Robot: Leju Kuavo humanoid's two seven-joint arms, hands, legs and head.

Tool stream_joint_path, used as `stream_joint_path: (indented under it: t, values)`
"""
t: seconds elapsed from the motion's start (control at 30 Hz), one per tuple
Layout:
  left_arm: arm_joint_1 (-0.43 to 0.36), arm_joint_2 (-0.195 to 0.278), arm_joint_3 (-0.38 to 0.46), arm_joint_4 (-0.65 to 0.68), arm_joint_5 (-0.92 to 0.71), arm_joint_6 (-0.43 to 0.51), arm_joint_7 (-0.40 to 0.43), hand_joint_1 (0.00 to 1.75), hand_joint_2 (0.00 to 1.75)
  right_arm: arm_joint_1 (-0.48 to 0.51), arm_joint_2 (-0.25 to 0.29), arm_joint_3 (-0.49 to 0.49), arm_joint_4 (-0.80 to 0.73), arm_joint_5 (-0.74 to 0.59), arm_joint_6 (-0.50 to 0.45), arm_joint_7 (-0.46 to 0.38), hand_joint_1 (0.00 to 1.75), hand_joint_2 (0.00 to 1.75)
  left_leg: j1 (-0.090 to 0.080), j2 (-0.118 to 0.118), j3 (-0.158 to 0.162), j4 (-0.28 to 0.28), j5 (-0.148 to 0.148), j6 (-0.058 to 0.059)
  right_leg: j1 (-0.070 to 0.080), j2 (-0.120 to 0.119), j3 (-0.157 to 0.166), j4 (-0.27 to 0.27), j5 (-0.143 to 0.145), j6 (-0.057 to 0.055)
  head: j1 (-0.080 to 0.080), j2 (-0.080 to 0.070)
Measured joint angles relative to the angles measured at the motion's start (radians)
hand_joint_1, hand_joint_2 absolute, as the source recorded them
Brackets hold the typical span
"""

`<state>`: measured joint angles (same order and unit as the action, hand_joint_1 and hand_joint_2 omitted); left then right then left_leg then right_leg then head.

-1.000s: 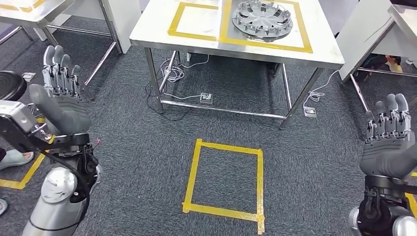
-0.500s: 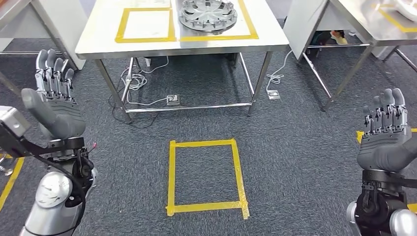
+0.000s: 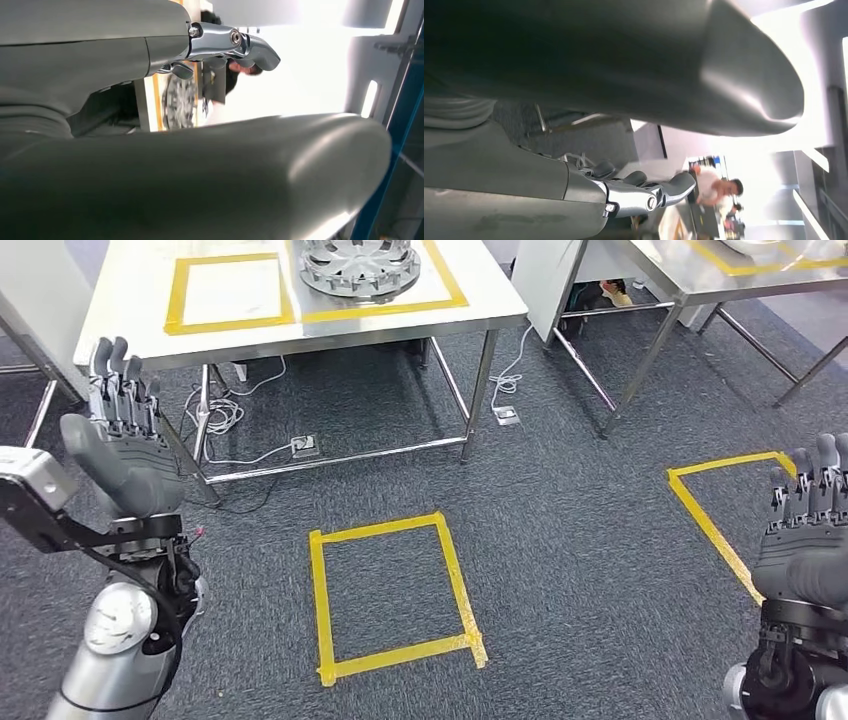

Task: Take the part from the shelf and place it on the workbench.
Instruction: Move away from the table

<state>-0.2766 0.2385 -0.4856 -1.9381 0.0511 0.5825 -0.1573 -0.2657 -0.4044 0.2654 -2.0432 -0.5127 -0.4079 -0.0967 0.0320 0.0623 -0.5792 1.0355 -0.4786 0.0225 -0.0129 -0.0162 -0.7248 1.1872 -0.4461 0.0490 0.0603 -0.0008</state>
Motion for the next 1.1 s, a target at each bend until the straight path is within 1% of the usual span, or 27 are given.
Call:
stream_joint_path:
  t: [0.03, 0.07, 0.1, 0.13, 0.2, 0.23, 0.27, 0.33, 0.37, 0.4, 0.43, 0.47, 0.5, 0.53, 0.57, 0.63, 0.7, 0.73, 0.77, 0.83, 0.87, 0.9, 0.93, 0.97, 1.0, 1.03, 1.1]
  values:
    - [0.000, 0.000, 0.000, 0.000, 0.000, 0.000, 0.000, 0.00, 0.00, -0.001, 0.000, -0.003, -0.001, 0.000, -0.002, -0.001, 0.00, 0.00, -0.001, 0.011, 0.004, -0.001, -0.003, -0.003, 0.006, -0.027, 0.036, -0.070, 0.024, -0.004, 0.003, 0.000]
    - [-0.001, 0.000, 0.000, 0.000, 0.000, 0.000, 0.000, 0.00, 0.00, -0.002, -0.001, -0.006, -0.003, 0.000, -0.004, -0.001, 0.00, 0.00, -0.004, 0.021, 0.006, -0.002, -0.005, -0.007, 0.013, -0.049, 0.065, -0.123, 0.036, -0.010, 0.007, 0.000]
    - [-0.001, 0.000, 0.001, 0.000, 0.000, 0.000, 0.000, 0.00, 0.00, -0.003, -0.001, -0.010, -0.004, 0.000, -0.006, -0.002, 0.00, 0.00, -0.007, 0.032, 0.008, -0.003, -0.006, -0.011, 0.020, -0.064, 0.082, -0.154, 0.039, -0.018, 0.008, 0.000]
    - [-0.002, 0.000, 0.001, 0.000, 0.000, 0.000, 0.000, 0.00, 0.00, -0.003, -0.002, -0.013, -0.005, 0.000, -0.007, -0.002, 0.00, 0.00, -0.009, 0.044, 0.010, -0.006, -0.007, -0.016, 0.025, -0.066, 0.087, -0.164, 0.034, -0.025, 0.009, 0.000]
    - [-0.003, 0.000, 0.001, 0.000, 0.000, 0.000, 0.000, 0.00, 0.00, 0.000, -0.003, -0.018, -0.008, -0.001, -0.009, -0.003, 0.00, 0.00, -0.010, 0.064, 0.017, -0.010, -0.012, -0.028, 0.024, -0.040, 0.094, -0.175, 0.038, -0.039, 0.007, 0.000]
    - [-0.003, 0.000, 0.002, 0.000, 0.000, 0.000, 0.000, 0.00, 0.00, 0.000, -0.003, -0.020, -0.010, -0.001, -0.009, -0.004, 0.00, 0.00, -0.008, 0.051, 0.017, -0.003, -0.021, -0.032, 0.021, -0.027, 0.100, -0.183, 0.041, -0.045, 0.005, 0.000]
    - [-0.004, 0.000, 0.002, -0.001, 0.000, 0.000, 0.000, 0.00, 0.00, -0.001, -0.004, -0.021, -0.012, -0.001, -0.009, -0.004, 0.00, 0.00, -0.007, 0.027, 0.007, 0.023, -0.038, -0.034, 0.018, -0.015, 0.106, -0.190, 0.045, -0.052, 0.000, 0.000]
    - [-0.002, 0.002, 0.003, 0.000, 0.000, 0.000, 0.000, 0.00, 0.00, -0.002, -0.003, -0.022, -0.015, -0.001, -0.009, -0.006, 0.00, 0.00, -0.006, -0.035, -0.048, 0.134, -0.087, -0.034, 0.016, 0.011, 0.112, -0.196, 0.047, -0.062, -0.016, 0.000]
    - [-0.001, 0.002, 0.003, 0.000, 0.000, 0.000, 0.000, 0.00, 0.00, 0.000, -0.002, -0.021, -0.015, -0.002, -0.010, -0.005, 0.00, 0.00, -0.007, -0.050, -0.085, 0.199, -0.108, -0.033, 0.017, 0.026, 0.111, -0.196, 0.046, -0.065, -0.023, 0.000]
    - [0.001, 0.002, 0.003, 0.001, 0.000, 0.000, 0.000, 0.00, 0.00, 0.003, -0.002, -0.020, -0.015, -0.002, -0.010, -0.005, 0.00, 0.00, -0.008, -0.058, -0.115, 0.246, -0.116, -0.033, 0.018, 0.041, 0.111, -0.195, 0.046, -0.067, -0.029, 0.000]
    - [0.002, 0.002, 0.003, 0.001, 0.000, 0.001, 0.000, 0.00, 0.00, 0.005, -0.002, -0.020, -0.014, -0.002, -0.010, -0.005, 0.00, 0.00, -0.009, -0.061, -0.129, 0.259, -0.105, -0.032, 0.019, 0.057, 0.111, -0.193, 0.045, -0.067, -0.033, 0.000]
    - [0.002, 0.002, 0.003, 0.002, 0.000, 0.001, 0.000, 0.00, 0.00, 0.006, -0.002, -0.020, -0.014, -0.003, -0.010, -0.005, 0.00, 0.00, -0.010, -0.064, -0.125, 0.235, -0.078, -0.030, 0.020, 0.073, 0.110, -0.189, 0.044, -0.066, -0.036, 0.000]
    - [0.002, 0.002, 0.003, 0.002, 0.000, 0.000, 0.000, 0.00, 0.00, 0.006, -0.001, -0.020, -0.014, -0.003, -0.011, -0.005, 0.00, 0.00, -0.009, -0.074, -0.105, 0.181, -0.040, -0.028, 0.020, 0.088, 0.110, -0.184, 0.042, -0.065, -0.040, 0.000]
    - [0.001, 0.002, 0.003, 0.002, 0.000, 0.000, 0.000, 0.00, 0.00, 0.006, -0.001, -0.021, -0.014, -0.003, -0.011, -0.005, 0.00, 0.00, -0.007, -0.098, -0.079, 0.118, -0.010, -0.026, 0.020, 0.103, 0.108, -0.178, 0.038, -0.062, -0.043, 0.000]
    - [0.001, 0.002, 0.003, 0.002, 0.000, 0.000, 0.000, 0.00, 0.00, 0.005, -0.001, -0.021, -0.015, -0.003, -0.011, -0.005, 0.00, 0.00, -0.003, -0.122, -0.051, 0.062, 0.008, -0.025, 0.019, 0.117, 0.102, -0.169, 0.035, -0.057, -0.045, 0.000]
    - [0.000, 0.002, 0.003, 0.001, 0.000, -0.002, 0.000, 0.00, 0.00, 0.005, -0.002, -0.022, -0.015, -0.003, -0.012, -0.005, 0.00, 0.00, -0.002, -0.151, -0.023, 0.011, 0.011, -0.022, 0.014, 0.143, 0.089, -0.160, 0.034, -0.044, -0.046, 0.000]
    - [-0.002, 0.002, 0.002, 0.001, 0.001, -0.006, 0.000, 0.00, 0.00, 0.007, -0.002, -0.023, -0.017, -0.004, -0.013, -0.005, 0.00, 0.00, -0.003, -0.131, -0.017, 0.003, 0.013, -0.017, 0.008, 0.164, 0.076, -0.160, 0.039, -0.032, -0.048, 0.000]
    - [-0.004, 0.001, 0.002, 0.001, 0.001, -0.008, 0.000, 0.00, 0.00, 0.008, -0.003, -0.025, -0.017, -0.004, -0.014, -0.005, 0.00, 0.00, -0.002, -0.118, -0.014, -0.001, 0.015, -0.013, 0.009, 0.152, 0.069, -0.154, 0.036, -0.027, -0.048, 0.000]
    - [-0.006, 0.001, 0.002, 0.001, 0.001, -0.009, 0.000, 0.00, 0.00, 0.006, -0.004, -0.027, -0.018, -0.004, -0.015, -0.005, 0.00, 0.00, 0.001, -0.106, -0.010, -0.005, 0.016, -0.009, 0.011, 0.126, 0.055, -0.132, 0.025, -0.021, -0.042, 0.000]
    - [-0.008, 0.000, 0.002, 0.001, 0.002, -0.010, 0.001, 0.00, 0.00, 0.002, -0.006, -0.030, -0.019, -0.004, -0.021, -0.005, 0.00, 0.00, 0.000, -0.079, -0.005, -0.009, 0.015, -0.003, 0.010, 0.056, 0.004, -0.034, -0.017, -0.009, -0.029, 0.000]
    - [-0.008, 0.000, 0.002, 0.001, 0.002, -0.010, 0.002, 0.00, 0.00, 0.002, -0.006, -0.030, -0.019, -0.002, -0.026, -0.005, 0.00, 0.00, -0.001, -0.066, -0.004, -0.010, 0.013, -0.001, 0.006, 0.037, -0.029, 0.029, -0.039, -0.003, -0.023, 0.000]
    - [-0.008, 0.000, 0.001, 0.001, 0.001, -0.010, 0.002, 0.00, 0.00, 0.006, -0.006, -0.031, -0.019, -0.001, -0.031, -0.005, 0.00, 0.00, -0.001, -0.052, -0.004, -0.009, 0.011, 0.000, 0.002, 0.028, -0.056, 0.078, -0.051, 0.000, -0.020, 0.000]
    - [-0.008, 0.000, 0.001, 0.001, 0.001, -0.009, 0.003, 0.00, 0.00, 0.009, -0.006, -0.032, -0.019, 0.001, -0.035, -0.005, 0.00, 0.00, -0.002, -0.038, -0.003, -0.009, 0.009, 0.000, -0.001, 0.024, -0.069, 0.097, -0.047, 0.002, -0.016, 0.000]
    - [-0.008, 0.000, 0.002, 0.002, 0.001, -0.009, 0.004, 0.00, 0.00, 0.012, -0.006, -0.034, -0.019, 0.004, -0.040, -0.005, 0.00, 0.00, -0.002, -0.024, 0.000, -0.009, 0.006, 0.000, -0.002, 0.020, -0.063, 0.078, -0.027, 0.002, -0.012, 0.000]
    - [-0.008, 0.000, 0.002, 0.002, 0.001, -0.008, 0.005, 0.00, 0.00, 0.013, -0.006, -0.036, -0.019, 0.009, -0.045, -0.005, 0.00, 0.00, -0.002, -0.010, 0.004, -0.009, 0.003, -0.002, -0.002, 0.013, -0.037, 0.025, 0.004, 0.000, -0.008, 0.000]
    - [-0.009, 0.000, 0.002, 0.001, 0.000, -0.008, 0.006, 0.00, 0.00, 0.013, -0.006, -0.039, -0.019, 0.017, -0.050, -0.005, 0.00, 0.00, -0.003, 0.002, 0.009, -0.010, -0.001, -0.004, 0.002, -0.007, -0.001, -0.046, 0.032, -0.006, -0.004, 0.000]
    - [-0.011, 0.000, 0.003, 0.000, -0.005, -0.009, 0.006, 0.00, 0.00, 0.012, -0.007, -0.044, -0.021, 0.046, -0.063, -0.002, 0.00, 0.00, -0.008, 0.025, 0.017, -0.012, -0.008, -0.011, 0.017, -0.047, 0.060, -0.150, 0.056, -0.021, 0.000, 0.000]
